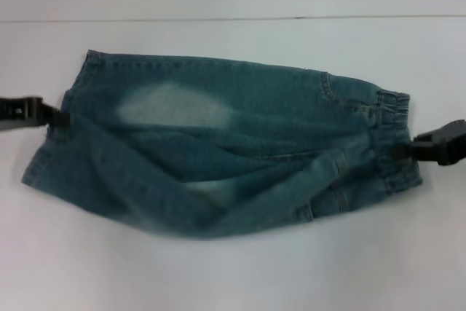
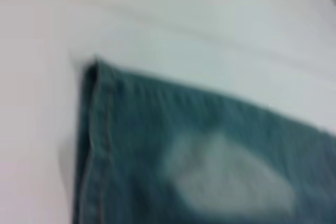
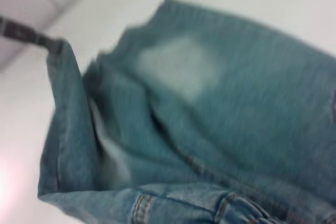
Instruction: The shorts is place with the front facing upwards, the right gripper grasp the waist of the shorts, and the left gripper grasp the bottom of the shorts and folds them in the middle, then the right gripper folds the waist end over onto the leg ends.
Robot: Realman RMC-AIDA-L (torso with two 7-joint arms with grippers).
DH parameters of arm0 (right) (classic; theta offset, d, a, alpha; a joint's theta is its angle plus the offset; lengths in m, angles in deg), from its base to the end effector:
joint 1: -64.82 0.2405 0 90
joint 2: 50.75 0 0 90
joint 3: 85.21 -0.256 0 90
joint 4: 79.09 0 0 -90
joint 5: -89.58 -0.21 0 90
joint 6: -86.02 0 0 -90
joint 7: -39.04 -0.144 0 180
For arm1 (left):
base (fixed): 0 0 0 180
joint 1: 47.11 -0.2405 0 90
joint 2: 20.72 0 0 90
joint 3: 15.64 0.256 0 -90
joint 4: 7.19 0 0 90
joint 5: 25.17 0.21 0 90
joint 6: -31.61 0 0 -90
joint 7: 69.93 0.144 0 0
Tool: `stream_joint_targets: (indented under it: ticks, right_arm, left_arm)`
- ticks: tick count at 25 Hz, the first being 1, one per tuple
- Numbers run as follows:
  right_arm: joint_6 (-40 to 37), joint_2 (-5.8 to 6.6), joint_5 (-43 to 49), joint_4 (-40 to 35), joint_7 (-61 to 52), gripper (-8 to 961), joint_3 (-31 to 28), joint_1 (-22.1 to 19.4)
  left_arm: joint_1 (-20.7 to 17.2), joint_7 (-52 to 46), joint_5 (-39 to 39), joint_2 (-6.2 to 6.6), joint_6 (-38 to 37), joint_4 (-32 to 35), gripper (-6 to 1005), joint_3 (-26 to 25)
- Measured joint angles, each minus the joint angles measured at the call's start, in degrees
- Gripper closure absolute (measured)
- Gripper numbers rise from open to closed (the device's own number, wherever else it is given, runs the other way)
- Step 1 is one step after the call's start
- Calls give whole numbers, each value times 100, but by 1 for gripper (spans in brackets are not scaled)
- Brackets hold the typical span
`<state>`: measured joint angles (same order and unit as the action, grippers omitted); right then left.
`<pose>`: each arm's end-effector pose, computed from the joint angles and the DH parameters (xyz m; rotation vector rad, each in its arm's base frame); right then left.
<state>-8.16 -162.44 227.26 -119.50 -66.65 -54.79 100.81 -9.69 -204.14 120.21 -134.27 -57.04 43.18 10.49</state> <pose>0.2929 0.3461 0.0577 -2.6741 1.1864 0.2952 -0.2974 0.3692 0.0874 -2.1907 -1.6407 -0.2745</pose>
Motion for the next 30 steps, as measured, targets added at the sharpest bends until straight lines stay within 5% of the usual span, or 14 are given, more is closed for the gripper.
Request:
stream_joint_targets:
  ticks: [4, 11, 24, 30]
  right_arm:
    - [499, 9, -857, 470, 282, 908, -106, -238]
    - [1489, -293, -1624, 590, 453, 909, -146, -358]
    - [2978, -714, -2149, 809, 788, 909, -160, -354]
    - [3402, -763, -2618, 1040, 1150, 910, -163, -338]
  left_arm:
    - [-20, 17, -402, -20, 590, -69, 999, -49]
    - [46, 252, -784, -60, 1573, -374, 999, 12]
    - [57, 1518, -1516, -442, 2798, -527, 998, 17]
    - [136, 2004, -1728, -632, 3381, -536, 998, 167]
